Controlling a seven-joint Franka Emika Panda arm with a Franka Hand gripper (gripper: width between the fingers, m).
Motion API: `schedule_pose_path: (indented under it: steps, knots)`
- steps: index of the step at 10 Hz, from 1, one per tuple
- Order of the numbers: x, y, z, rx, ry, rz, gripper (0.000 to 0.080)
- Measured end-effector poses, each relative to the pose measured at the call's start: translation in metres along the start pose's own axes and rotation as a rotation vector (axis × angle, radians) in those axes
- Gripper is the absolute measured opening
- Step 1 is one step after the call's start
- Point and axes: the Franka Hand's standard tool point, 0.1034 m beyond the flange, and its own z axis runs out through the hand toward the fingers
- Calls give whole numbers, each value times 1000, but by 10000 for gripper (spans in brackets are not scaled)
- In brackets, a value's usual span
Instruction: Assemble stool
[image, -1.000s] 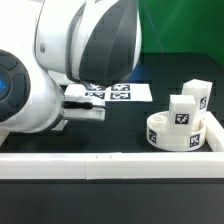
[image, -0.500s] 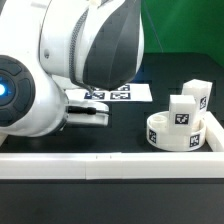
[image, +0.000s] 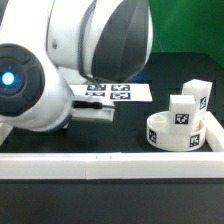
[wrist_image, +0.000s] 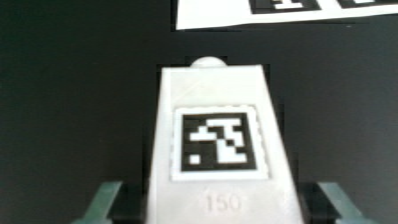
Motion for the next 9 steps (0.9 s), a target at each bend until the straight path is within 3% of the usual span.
schedule_pose_path:
  steps: [2, 4, 5, 7, 8, 9]
  knots:
    - [-27, -33, -32, -8, 22, 41, 335]
    - [-42, -56, -54, -14, 65, 111, 337]
    - [-41, -55, -61, -31, 101, 85, 337]
    - [-33, -55, -65, -29, 157, 84, 337]
    - [-26, -57, -72, -20, 245, 83, 337]
    - [-32, -60, -69, 6, 299, 95, 337]
